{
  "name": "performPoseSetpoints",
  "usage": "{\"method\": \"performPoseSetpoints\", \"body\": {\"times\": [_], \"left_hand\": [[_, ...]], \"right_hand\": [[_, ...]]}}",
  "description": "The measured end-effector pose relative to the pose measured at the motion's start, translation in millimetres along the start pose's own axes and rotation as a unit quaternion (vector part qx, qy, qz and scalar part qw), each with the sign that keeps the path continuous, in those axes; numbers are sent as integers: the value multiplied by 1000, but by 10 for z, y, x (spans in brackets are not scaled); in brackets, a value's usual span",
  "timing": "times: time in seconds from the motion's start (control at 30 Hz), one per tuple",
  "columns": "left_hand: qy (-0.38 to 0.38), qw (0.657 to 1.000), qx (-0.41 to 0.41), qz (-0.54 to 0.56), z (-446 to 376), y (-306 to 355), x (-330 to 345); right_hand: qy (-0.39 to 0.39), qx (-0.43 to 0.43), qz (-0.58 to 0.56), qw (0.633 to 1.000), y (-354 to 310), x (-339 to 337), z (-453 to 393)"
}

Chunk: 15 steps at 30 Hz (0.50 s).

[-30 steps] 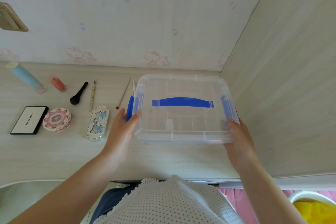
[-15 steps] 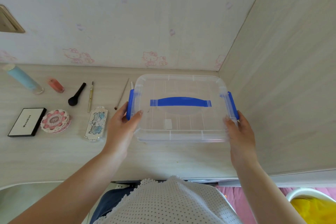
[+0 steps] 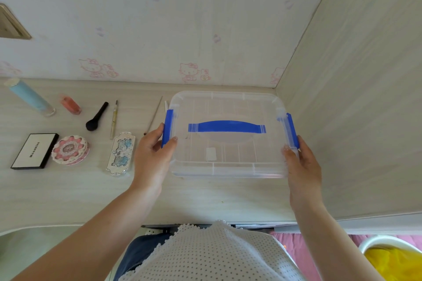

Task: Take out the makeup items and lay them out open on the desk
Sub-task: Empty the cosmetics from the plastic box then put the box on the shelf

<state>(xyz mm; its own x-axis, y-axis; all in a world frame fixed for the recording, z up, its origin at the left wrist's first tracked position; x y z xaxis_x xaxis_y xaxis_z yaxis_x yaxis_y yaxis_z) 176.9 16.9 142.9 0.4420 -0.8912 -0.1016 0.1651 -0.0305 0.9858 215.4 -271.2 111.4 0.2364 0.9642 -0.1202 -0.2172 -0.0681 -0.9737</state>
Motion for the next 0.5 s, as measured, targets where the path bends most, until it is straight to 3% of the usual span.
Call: {"method": "performPoseSetpoints", "body": {"times": [0.23, 0.5], "left_hand": [[-9, 1000, 12, -18, -17, -28, 9], [-36, 999, 23, 33, 36, -92, -121]], "right_hand": [[9, 0, -5, 1000, 3, -15, -3], [-8, 4, 2, 1000, -17, 68, 0]]}}
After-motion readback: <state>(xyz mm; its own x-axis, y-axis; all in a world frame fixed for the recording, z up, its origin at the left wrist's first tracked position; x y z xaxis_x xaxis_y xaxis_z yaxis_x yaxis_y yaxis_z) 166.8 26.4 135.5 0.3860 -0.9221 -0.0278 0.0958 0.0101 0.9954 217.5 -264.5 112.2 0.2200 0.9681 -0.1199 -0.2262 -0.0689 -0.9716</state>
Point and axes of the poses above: each hand's wrist, its own z-axis away from the middle knuckle, its own x-axis out of the palm, y = z × x, the point moved 2 cm from there along -z, towards the middle knuckle, and after that the axes turned 4 degrees about -y, right-handed, at the moved point
